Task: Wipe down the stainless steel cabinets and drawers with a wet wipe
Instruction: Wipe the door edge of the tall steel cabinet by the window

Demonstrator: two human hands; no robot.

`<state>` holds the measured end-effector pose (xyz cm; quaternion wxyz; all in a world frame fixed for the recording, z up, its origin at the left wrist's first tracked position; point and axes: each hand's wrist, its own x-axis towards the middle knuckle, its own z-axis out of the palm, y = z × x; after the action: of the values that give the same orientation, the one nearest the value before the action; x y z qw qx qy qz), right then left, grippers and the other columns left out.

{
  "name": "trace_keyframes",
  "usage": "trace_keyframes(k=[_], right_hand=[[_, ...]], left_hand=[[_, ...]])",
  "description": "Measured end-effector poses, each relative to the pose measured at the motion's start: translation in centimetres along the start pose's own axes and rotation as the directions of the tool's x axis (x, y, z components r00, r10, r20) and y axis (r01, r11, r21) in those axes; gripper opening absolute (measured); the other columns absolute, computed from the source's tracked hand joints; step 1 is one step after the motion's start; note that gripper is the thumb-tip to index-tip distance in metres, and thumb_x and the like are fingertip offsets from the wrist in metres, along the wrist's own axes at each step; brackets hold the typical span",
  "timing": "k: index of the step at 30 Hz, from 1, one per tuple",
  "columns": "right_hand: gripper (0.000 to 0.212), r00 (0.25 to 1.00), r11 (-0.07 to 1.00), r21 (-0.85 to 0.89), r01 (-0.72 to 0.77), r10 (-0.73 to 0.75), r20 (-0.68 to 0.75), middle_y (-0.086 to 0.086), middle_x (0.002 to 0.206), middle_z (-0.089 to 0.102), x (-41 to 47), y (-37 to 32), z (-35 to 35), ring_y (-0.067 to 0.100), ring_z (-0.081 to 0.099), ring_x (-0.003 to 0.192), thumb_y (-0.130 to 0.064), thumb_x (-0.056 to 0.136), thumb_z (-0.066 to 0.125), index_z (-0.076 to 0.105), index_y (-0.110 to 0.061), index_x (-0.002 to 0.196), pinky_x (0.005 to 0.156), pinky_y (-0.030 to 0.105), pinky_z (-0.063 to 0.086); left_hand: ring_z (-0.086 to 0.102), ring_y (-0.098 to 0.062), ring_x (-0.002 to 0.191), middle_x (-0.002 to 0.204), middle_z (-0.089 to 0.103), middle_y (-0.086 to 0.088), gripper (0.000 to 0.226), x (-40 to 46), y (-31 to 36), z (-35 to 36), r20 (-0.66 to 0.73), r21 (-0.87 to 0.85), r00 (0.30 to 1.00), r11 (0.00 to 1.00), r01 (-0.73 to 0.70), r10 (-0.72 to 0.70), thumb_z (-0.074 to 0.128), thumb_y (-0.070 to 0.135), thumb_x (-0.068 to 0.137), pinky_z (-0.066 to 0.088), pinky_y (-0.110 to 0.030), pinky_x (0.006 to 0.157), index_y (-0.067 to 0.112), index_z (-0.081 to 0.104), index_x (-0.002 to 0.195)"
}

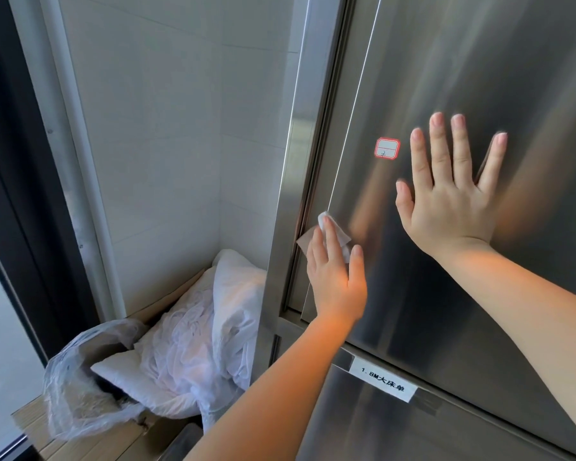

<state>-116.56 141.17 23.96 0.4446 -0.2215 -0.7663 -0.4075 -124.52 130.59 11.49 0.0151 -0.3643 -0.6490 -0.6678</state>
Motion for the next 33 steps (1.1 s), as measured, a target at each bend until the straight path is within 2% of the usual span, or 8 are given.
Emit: trace_keyframes(k=[5, 8, 13, 16, 19, 24, 30, 33], right_hand=[[0.062, 1.0, 1.0, -0.003, 0.0, 0.0, 0.02, 0.009, 0.164, -0.001, 0.0, 0.0, 0.0, 0.029, -0.003, 0.15, -0.038, 0.104, 0.022, 0.0, -0.014, 0.156, 0.114, 0.064, -0.004], [0.062, 1.0, 1.0, -0.011, 0.001, -0.001, 0.017, 0.01, 0.163, 0.001, 0.0, 0.0, 0.0, 0.03, -0.001, 0.15, -0.038, 0.104, 0.023, 0.0, -0.013, 0.156, 0.114, 0.065, -0.002], [0.062, 1.0, 1.0, -0.017, 0.001, -0.001, 0.008, 0.01, 0.163, 0.002, 0.0, 0.0, 0.1, 0.031, 0.001, 0.15, -0.037, 0.104, 0.024, 0.002, -0.013, 0.156, 0.114, 0.065, 0.0], [0.062, 1.0, 1.0, -0.018, 0.001, -0.001, 0.002, 0.01, 0.163, 0.004, 0.0, 0.0, 0.1, 0.031, 0.002, 0.15, -0.037, 0.104, 0.025, 0.003, -0.012, 0.156, 0.114, 0.066, 0.001], [0.062, 1.0, 1.0, -0.03, 0.004, -0.004, -0.014, 0.011, 0.163, 0.006, 0.0, 0.0, 0.2, 0.032, 0.005, 0.15, -0.036, 0.103, 0.026, 0.006, -0.012, 0.156, 0.114, 0.066, 0.002], [0.062, 1.0, 1.0, -0.026, 0.005, -0.005, -0.006, 0.012, 0.163, 0.006, 0.0, 0.0, 0.0, 0.032, 0.005, 0.15, -0.036, 0.103, 0.026, 0.005, -0.011, 0.156, 0.113, 0.067, 0.002], [0.062, 1.0, 1.0, -0.018, 0.001, -0.001, 0.007, 0.011, 0.163, 0.005, 0.0, 0.0, 0.0, 0.032, 0.004, 0.15, -0.036, 0.103, 0.027, 0.005, -0.012, 0.156, 0.113, 0.067, 0.003], [0.062, 1.0, 1.0, -0.01, 0.001, -0.001, 0.012, 0.011, 0.163, 0.004, 0.0, -0.1, 0.0, 0.032, 0.003, 0.15, -0.036, 0.103, 0.026, 0.004, -0.012, 0.156, 0.113, 0.068, 0.003]], left_hand=[[0.015, -0.015, 0.146, 0.16, 0.015, 0.004, 0.065, -1.5, 0.2, 1.2, -0.092, -0.093, 0.991, 0.991, 0.091, -0.099, 0.039, 0.039, 0.098, 0.019, -0.044, 0.12, 0.033, 0.011, 0.157], [0.02, -0.018, 0.141, 0.153, 0.026, -0.004, 0.062, -0.8, 0.7, 1.4, -0.156, -0.12, 0.975, 0.983, 0.142, -0.16, 0.042, 0.036, 0.099, 0.02, -0.046, 0.118, 0.026, 0.018, 0.157], [0.016, -0.013, 0.14, 0.152, 0.028, 0.0, 0.064, 1.6, 3.7, 1.8, -0.232, -0.11, 0.965, 0.989, 0.097, -0.12, 0.036, 0.046, 0.095, 0.014, -0.033, 0.117, 0.028, 0.024, 0.155], [0.027, -0.016, 0.135, 0.144, 0.036, -0.003, 0.063, 1.3, 3.4, 1.7, -0.26, -0.198, 0.957, 0.977, 0.08, -0.131, 0.04, 0.042, 0.093, 0.022, -0.03, 0.114, 0.025, 0.03, 0.153], [0.034, -0.018, 0.135, 0.144, 0.043, -0.007, 0.062, 0.0, 1.7, 1.4, -0.273, -0.297, 0.937, 0.945, 0.134, -0.219, 0.041, 0.037, 0.092, 0.027, -0.036, 0.115, 0.011, 0.036, 0.148], [0.033, -0.014, 0.125, 0.133, 0.042, -0.004, 0.059, 1.2, 2.7, 2.0, -0.309, -0.25, 0.936, 0.964, 0.088, -0.165, 0.048, 0.035, 0.09, 0.028, -0.026, 0.107, 0.008, 0.046, 0.142], [0.036, -0.017, 0.124, 0.125, 0.042, 0.003, 0.062, -0.1, 0.3, 1.9, -0.256, -0.153, 0.952, 0.98, 0.131, -0.167, 0.045, 0.043, 0.093, 0.032, -0.03, 0.104, 0.018, 0.039, 0.149], [0.032, -0.013, 0.128, 0.119, 0.032, 0.014, 0.056, -2.6, -3.4, 1.2, -0.169, -0.133, 0.956, 0.967, 0.219, -0.24, 0.05, 0.033, 0.101, 0.029, -0.029, 0.108, 0.021, 0.033, 0.152]])
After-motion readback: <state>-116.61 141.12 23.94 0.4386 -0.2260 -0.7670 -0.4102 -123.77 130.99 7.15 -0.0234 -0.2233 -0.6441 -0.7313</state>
